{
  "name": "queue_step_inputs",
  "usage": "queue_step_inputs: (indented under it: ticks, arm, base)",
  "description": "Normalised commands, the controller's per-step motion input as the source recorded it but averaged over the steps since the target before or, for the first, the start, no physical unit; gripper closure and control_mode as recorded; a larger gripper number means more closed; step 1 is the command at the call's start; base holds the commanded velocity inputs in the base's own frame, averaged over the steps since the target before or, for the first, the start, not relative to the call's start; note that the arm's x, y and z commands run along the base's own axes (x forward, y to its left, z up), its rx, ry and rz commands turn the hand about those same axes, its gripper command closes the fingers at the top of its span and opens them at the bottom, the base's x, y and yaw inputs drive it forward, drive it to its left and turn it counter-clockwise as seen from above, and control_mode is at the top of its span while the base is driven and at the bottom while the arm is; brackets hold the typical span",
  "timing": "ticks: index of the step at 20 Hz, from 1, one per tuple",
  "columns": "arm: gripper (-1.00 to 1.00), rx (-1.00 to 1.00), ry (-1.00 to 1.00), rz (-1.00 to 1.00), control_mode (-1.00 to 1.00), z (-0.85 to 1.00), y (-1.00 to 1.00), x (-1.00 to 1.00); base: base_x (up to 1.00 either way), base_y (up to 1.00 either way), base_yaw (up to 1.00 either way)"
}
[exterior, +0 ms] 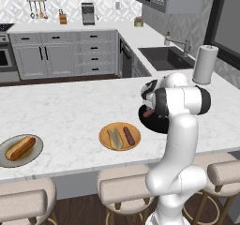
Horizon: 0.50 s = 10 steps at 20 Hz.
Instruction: Place one bun and one sausage from the bowl on each plate.
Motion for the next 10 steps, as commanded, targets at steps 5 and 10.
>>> queue_step_inputs:
  ticks: [5, 10]
  arm:
    - [-1.00, 0.00, 0.00, -0.01, -1.00, 0.01, -0.02, -0.05]
    - [-1.00, 0.00, -0.02, 0.00, -1.00, 0.00, -0.06, -0.23]
  base:
    - [0.00, 0.00, 0.00]
    - [0.00, 0.00, 0.00]
